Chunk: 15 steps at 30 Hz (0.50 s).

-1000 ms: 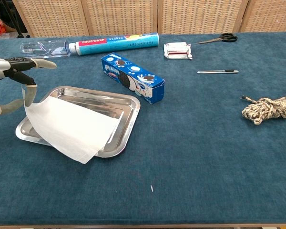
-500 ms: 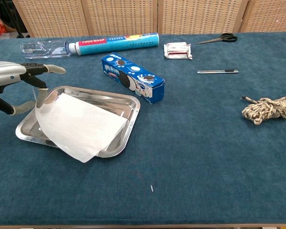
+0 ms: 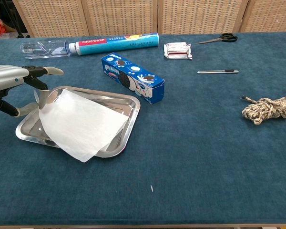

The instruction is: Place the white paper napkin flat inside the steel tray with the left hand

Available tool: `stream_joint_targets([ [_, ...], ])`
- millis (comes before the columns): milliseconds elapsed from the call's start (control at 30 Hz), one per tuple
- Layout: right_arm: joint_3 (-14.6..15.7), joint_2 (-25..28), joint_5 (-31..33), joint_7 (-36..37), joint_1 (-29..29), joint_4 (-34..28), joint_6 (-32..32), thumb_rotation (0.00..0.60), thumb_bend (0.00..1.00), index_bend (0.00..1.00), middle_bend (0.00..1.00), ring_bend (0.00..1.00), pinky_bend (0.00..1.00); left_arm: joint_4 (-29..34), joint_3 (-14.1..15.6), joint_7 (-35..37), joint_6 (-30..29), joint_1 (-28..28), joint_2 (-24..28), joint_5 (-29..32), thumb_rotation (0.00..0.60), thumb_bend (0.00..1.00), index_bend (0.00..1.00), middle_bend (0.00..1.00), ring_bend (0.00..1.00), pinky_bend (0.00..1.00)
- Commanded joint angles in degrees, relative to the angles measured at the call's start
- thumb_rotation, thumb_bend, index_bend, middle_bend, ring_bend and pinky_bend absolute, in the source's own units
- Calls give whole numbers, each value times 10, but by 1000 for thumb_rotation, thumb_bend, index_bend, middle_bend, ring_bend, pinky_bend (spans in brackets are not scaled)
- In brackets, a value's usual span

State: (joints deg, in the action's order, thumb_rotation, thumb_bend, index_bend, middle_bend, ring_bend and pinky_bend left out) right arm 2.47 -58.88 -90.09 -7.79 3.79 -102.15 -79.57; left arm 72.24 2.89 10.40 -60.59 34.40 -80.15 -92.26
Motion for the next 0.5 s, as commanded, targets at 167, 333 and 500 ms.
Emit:
stream_joint_targets([
  [167,0,4,-4,9,-1,1,-6,600,0,102,0,0,0,90,-25,-119,36,-11,-1,83,600,546,642,52,0,0],
  [333,0,5,-5,12,-2,1,-7,600,0,102,0,0,0,121,-34,-170,51,-13,-7,127,600,547,641,52,0,0],
  [500,0,5,-5,12,-1,2,-7,600,0,102,0,0,0,147,-42,-208,61,-16,-12,174,600,548,641,52,0,0],
])
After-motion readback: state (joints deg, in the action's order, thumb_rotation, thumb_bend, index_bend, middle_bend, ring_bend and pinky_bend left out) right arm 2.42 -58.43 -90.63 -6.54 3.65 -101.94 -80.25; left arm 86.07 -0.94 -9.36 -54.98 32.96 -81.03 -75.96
